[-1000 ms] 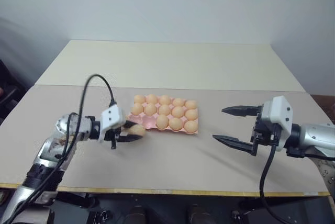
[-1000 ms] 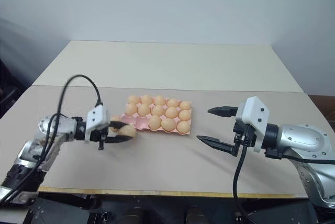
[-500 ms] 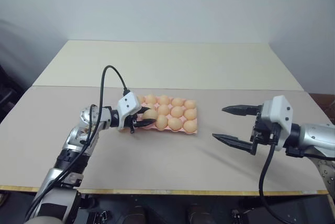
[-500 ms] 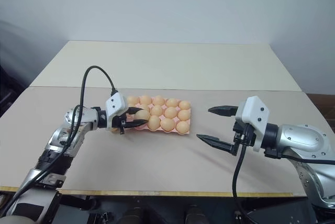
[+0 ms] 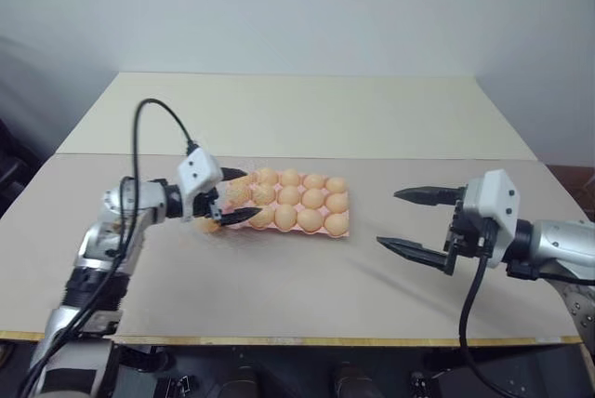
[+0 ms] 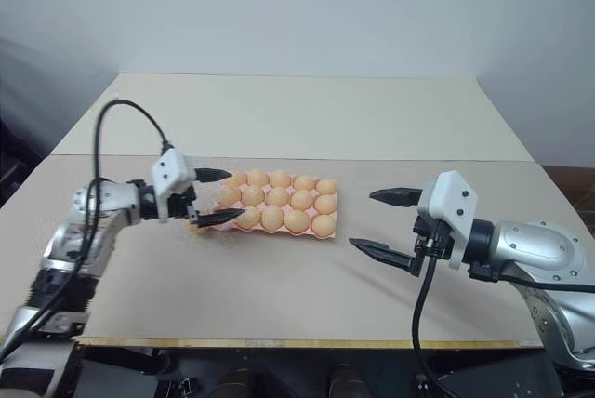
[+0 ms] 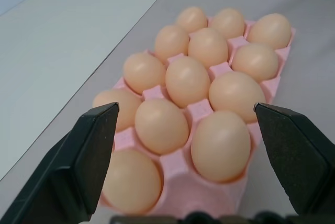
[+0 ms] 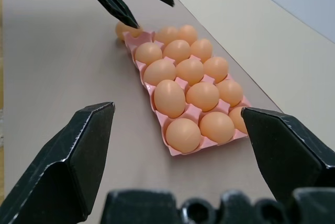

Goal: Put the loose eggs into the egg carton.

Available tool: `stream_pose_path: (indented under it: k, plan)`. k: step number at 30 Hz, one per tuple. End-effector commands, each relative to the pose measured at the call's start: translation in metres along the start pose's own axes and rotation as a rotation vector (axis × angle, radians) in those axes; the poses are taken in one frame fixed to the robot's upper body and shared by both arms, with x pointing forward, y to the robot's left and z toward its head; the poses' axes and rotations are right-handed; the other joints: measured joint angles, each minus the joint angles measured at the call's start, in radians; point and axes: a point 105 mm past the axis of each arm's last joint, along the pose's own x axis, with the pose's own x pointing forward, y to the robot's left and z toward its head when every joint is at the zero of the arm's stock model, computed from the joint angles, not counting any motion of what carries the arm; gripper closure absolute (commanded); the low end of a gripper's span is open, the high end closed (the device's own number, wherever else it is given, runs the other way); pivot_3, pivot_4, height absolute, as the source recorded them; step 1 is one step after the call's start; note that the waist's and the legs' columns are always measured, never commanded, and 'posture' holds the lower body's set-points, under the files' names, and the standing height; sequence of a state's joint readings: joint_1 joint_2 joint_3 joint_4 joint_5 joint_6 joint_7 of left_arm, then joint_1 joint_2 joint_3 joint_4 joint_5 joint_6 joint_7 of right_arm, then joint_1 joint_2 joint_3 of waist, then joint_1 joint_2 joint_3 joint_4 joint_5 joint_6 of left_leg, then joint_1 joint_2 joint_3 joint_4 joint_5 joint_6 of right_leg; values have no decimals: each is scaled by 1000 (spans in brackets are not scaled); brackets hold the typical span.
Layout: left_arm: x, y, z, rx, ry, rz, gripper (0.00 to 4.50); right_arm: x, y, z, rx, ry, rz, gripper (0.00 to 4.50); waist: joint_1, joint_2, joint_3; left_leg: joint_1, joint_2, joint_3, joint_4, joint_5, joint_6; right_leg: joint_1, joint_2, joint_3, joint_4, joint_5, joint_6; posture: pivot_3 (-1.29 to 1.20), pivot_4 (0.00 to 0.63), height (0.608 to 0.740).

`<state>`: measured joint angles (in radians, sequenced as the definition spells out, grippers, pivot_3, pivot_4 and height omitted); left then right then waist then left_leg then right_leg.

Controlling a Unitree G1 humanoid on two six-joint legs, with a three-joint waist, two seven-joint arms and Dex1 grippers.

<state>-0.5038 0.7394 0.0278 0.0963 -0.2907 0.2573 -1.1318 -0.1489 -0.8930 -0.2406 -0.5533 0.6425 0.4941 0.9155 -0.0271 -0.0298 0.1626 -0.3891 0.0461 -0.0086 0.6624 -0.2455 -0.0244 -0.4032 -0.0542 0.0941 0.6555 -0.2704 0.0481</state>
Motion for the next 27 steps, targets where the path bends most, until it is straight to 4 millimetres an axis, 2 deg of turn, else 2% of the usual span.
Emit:
stream_pose_path:
  k: [1,5,8,11,19,27]
  plan:
    - [-38,1,13,41,-20,-7,9,-1,-5,8,-35,-28,-2,0,-3,0,0,0,0,0,0,0,0,0,0,0,0,0,0,0,150,740]
    - [-81,-1,6,18,33,14,9,1,-12,5,-32,-26,-3,0,-13,0,0,0,1,0,0,0,0,0,0,0,0,0,0,0,150,740]
    - [-100,-6,3,-21,69,35,9,2,-16,4,-30,-25,2,0,-14,0,0,0,1,1,0,0,0,0,0,0,0,0,0,0,150,740]
    - [-114,-19,-3,-46,135,5,9,2,-17,7,-32,-33,27,0,-14,0,0,0,1,1,0,0,0,0,0,-1,-1,0,0,0,150,740]
    - [-115,-25,0,-74,91,77,9,3,-16,8,-35,-38,56,0,-12,0,0,0,1,1,0,0,0,0,0,-1,-1,0,0,0,150,740]
    - [-113,-26,-11,-79,126,71,9,4,-14,8,-41,-37,64,0,-16,0,0,1,1,1,0,0,0,-1,0,0,0,0,0,0,150,740]
